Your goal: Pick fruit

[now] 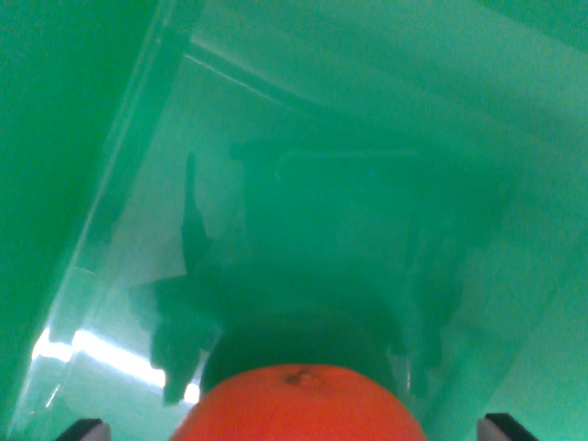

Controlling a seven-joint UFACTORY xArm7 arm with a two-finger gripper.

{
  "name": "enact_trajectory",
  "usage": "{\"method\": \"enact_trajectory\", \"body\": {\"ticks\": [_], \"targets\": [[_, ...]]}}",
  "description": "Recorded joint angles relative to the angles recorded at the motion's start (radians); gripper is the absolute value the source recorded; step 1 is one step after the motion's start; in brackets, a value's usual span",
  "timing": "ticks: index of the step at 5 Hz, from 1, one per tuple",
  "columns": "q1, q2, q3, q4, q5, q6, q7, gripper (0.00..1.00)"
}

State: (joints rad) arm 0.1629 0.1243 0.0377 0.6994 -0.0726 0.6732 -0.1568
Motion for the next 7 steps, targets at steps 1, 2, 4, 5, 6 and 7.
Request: {"method": "enact_trajectory", "body": {"ticks": [1, 2, 4, 5, 6, 7], "targets": [[0.0000, 0.000, 0.000, 0.000, 0.0000, 0.000, 0.000, 0.00], [0.0000, 0.000, 0.000, 0.000, 0.0000, 0.000, 0.000, 0.00], [0.0000, 0.000, 0.000, 0.000, 0.0000, 0.000, 0.000, 1.00], [0.0000, 0.000, 0.000, 0.000, 0.0000, 0.000, 0.000, 1.00], [0.0000, 0.000, 0.000, 0.000, 0.0000, 0.000, 0.000, 1.00], [0.0000, 0.000, 0.000, 0.000, 0.0000, 0.000, 0.000, 1.00]]}}
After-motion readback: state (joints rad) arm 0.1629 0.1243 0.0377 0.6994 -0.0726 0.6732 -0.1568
